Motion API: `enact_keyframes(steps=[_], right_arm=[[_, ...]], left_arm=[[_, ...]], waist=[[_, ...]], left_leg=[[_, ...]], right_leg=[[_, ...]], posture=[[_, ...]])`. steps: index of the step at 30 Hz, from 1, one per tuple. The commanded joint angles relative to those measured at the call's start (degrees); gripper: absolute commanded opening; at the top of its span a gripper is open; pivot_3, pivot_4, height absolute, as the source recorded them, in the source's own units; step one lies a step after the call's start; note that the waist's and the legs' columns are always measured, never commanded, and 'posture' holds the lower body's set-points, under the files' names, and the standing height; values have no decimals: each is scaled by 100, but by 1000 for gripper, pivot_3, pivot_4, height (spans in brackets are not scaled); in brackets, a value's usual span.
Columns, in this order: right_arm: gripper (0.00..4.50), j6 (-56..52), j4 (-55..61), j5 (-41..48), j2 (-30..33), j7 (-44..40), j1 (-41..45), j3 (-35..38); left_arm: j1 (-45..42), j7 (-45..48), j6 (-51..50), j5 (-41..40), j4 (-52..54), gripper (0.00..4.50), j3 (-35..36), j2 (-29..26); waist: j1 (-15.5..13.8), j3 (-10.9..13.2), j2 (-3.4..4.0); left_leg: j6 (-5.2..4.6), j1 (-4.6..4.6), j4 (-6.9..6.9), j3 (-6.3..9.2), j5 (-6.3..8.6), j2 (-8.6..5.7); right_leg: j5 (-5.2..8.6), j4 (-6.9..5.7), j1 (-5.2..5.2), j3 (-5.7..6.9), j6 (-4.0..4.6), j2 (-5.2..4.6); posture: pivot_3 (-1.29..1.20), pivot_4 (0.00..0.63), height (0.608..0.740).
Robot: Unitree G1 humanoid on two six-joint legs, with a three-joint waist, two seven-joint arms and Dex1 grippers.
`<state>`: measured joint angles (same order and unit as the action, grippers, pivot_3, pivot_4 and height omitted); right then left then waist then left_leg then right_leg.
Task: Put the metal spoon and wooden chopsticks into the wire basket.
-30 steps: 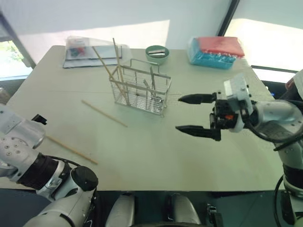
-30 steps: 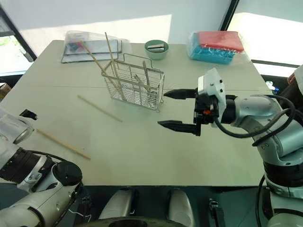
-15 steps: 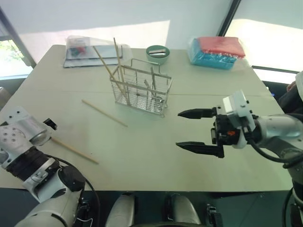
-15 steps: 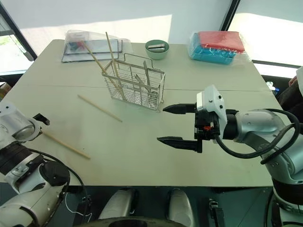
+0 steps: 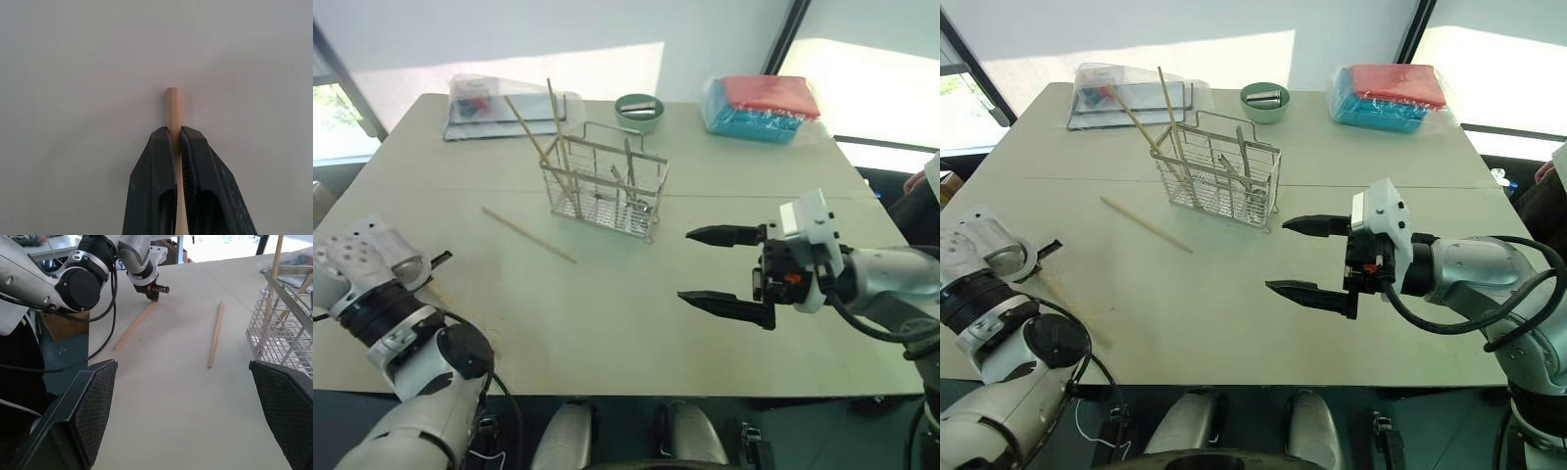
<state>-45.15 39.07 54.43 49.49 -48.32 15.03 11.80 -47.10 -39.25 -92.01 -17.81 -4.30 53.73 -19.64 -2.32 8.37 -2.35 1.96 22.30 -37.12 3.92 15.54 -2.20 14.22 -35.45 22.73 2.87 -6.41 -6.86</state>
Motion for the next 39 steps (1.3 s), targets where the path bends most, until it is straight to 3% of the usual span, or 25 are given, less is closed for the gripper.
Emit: enact_keyframes(steps=[1, 5, 9, 13, 18, 23, 26, 31, 39], right_arm=[[4478, 88, 120, 133, 64, 66, 48, 202], [4478, 121, 37, 86, 86, 76, -10, 234], [4478, 146, -35, 55, 146, 14, -90, 296], [4478, 141, -73, 72, 181, 48, -75, 286], [4478, 138, -152, 49, 173, 102, -25, 234], [4478, 142, -183, 0, 196, 120, -51, 236], [4478, 108, -161, 36, 137, 241, -74, 243], [4478, 77, -48, 116, 70, 441, -138, 235], [4478, 74, 52, 301, 46, 741, -179, 309]], left_arm=[[-108, 205, -49, 399, 44, 31, 147, 107], [-188, 432, -49, 723, 159, 31, 332, 174], [-165, 839, 368, 824, 196, 31, 300, -106], [-229, 1591, 1862, 676, -488, 31, -5, -890], [-994, 2559, 3824, 365, -2079, 31, -286, -1721], [-2026, 5129, 5692, 167, -2858, 31, -1721, -2308], [-2861, 6302, 6398, -189, -3019, 31, -2106, -2344], [-3723, 7103, 6697, -645, -3207, 31, -2465, -1979], [-3416, 7670, 6540, -1060, -2671, 31, -3156, -817]], waist=[[0, 0, 1], [0, -2, 4], [1, -1, 3], [19, 2, -2], [-33, 2, -4], [-107, 3, -27], [-103, 5, -25], [7, 18, 8], [21, 23, 22]], left_leg=[[0, 0, 0, 0, 0, 0], [0, 0, 0, -1, 0, 0], [0, 0, 0, -1, 0, 0], [2, 4, 2, -1, -1, 9], [2, 11, -2, 17, -1, 6], [-11, 20, -6, 21, 6, -9], [-14, 29, -4, 17, 3, -8], [-38, 22, 4, 12, 0, -7], [-48, 9, -8, 12, 1, 1]], right_leg=[[0, 0, 0, 0, 0, 0], [0, 1, -1, 1, 0, -2], [0, 1, 0, 2, 0, -2], [0, 1, 8, 5, 0, 4], [0, 21, 11, 29, 1, -1], [-1, 32, 4, 41, 0, -17], [-2, 34, -5, 40, 0, -20], [-1, 34, -7, 40, -1, -25], [-3, 28, -21, 42, -7, -13]], posture=[[0, 150, 667], [0, 150, 667], [0, 150, 667], [0, 150, 667], [0, 150, 667], [0, 150, 667], [0, 150, 667], [0, 150, 667], [0, 150, 667]])
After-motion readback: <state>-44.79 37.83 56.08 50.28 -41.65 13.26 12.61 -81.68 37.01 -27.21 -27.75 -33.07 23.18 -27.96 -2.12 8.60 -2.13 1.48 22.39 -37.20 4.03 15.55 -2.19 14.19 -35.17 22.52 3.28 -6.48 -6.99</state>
